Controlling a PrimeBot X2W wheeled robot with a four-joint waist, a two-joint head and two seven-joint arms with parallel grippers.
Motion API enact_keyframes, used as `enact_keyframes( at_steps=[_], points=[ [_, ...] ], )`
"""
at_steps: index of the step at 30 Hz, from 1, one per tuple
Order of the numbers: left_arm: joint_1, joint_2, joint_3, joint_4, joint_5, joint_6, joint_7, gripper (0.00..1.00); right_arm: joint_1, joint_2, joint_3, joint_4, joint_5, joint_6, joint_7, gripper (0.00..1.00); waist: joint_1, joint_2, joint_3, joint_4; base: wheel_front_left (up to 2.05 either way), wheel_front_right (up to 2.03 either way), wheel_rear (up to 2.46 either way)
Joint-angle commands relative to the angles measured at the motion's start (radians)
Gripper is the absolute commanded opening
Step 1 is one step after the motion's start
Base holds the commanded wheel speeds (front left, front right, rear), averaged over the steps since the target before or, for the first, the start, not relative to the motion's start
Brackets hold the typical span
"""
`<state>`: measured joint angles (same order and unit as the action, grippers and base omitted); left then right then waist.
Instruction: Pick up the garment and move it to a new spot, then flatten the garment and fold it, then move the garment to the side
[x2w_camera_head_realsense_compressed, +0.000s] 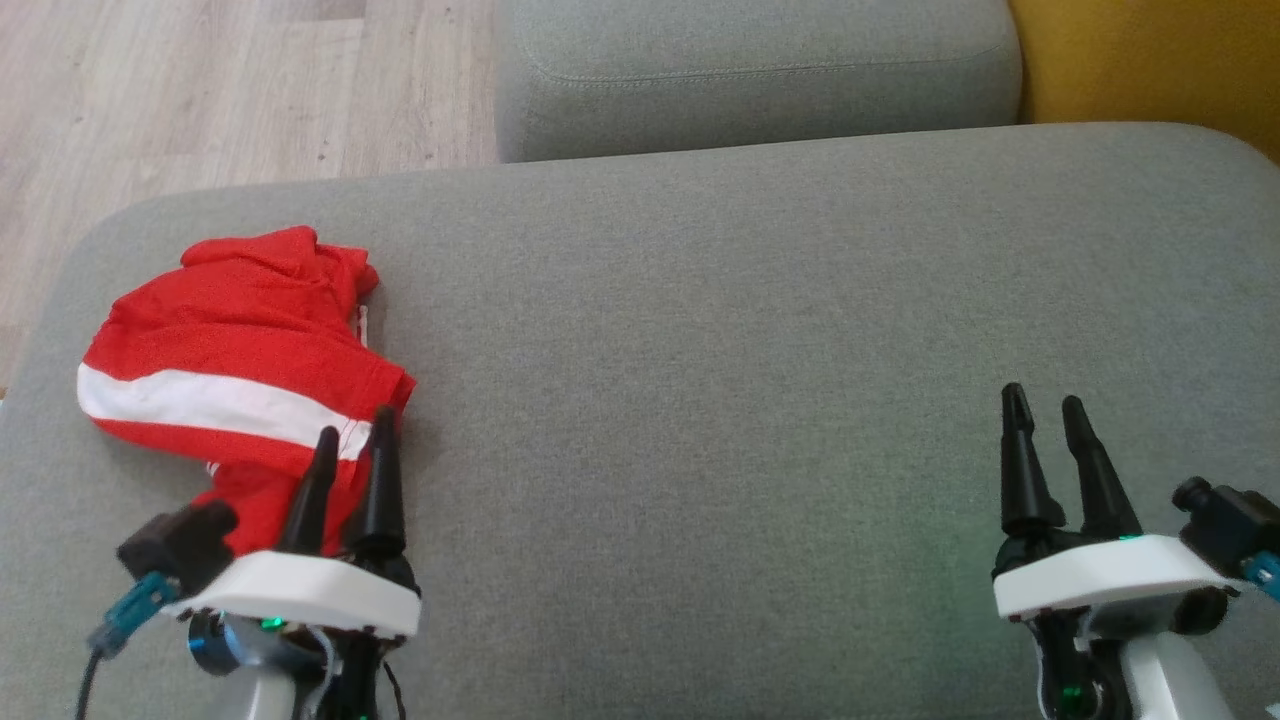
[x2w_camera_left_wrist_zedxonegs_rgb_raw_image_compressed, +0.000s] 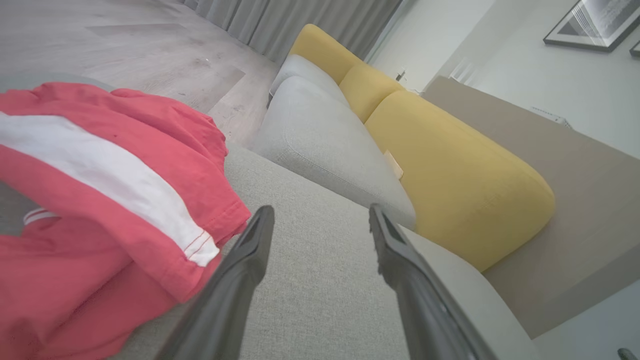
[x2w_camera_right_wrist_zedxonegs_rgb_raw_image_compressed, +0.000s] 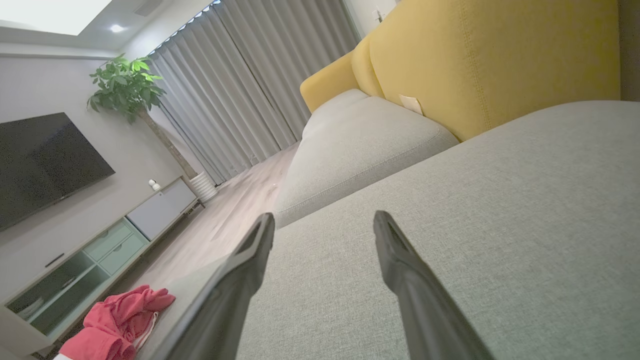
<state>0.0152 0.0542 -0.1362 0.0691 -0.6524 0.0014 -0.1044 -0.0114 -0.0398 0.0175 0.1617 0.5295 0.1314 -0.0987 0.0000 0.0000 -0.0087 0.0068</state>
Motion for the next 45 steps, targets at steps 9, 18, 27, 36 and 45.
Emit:
enact_keyframes(
  at_steps=[9, 18, 27, 36, 45],
  points=[
    [-0.044, 0.046, -0.049, -0.053, 0.145, 0.052, -0.035, 1.0, -0.031, -0.008, 0.046, -0.037, -0.147, 0.0, -0.04, 1.0, 0.0, 0.0, -0.001, 0.0, 0.0, 0.0, 0.0],
    [-0.043, 0.083, -0.121, -0.022, 0.264, 0.104, -0.064, 1.0, -0.032, -0.008, 0.084, -0.033, -0.31, -0.001, -0.069, 1.0, 0.0, 0.0, -0.005, 0.0, 0.0, 0.0, 0.0],
    [-0.055, 0.099, -0.166, -0.047, 0.356, 0.142, -0.087, 1.0, -0.033, -0.009, 0.11, -0.034, -0.418, -0.001, -0.093, 1.0, 0.0, 0.0, -0.009, 0.003, 0.0, 0.0, 0.0],
    [-0.026, 0.036, -0.086, -0.118, 0.32, 0.118, -0.114, 1.0, -0.023, -0.009, 0.115, -0.058, -0.341, -0.001, -0.119, 1.0, 0.0, 0.0, -0.011, 0.006, 0.0, 0.0, 0.0],
    [0.021, -0.001, -0.015, -0.079, 0.397, 0.031, -0.14, 1.0, -0.014, -0.01, 0.118, -0.009, -0.311, -0.001, -0.146, 1.0, 0.0, 0.0, -0.02, 0.008, 0.0, 0.0, 0.0]
  ],
)
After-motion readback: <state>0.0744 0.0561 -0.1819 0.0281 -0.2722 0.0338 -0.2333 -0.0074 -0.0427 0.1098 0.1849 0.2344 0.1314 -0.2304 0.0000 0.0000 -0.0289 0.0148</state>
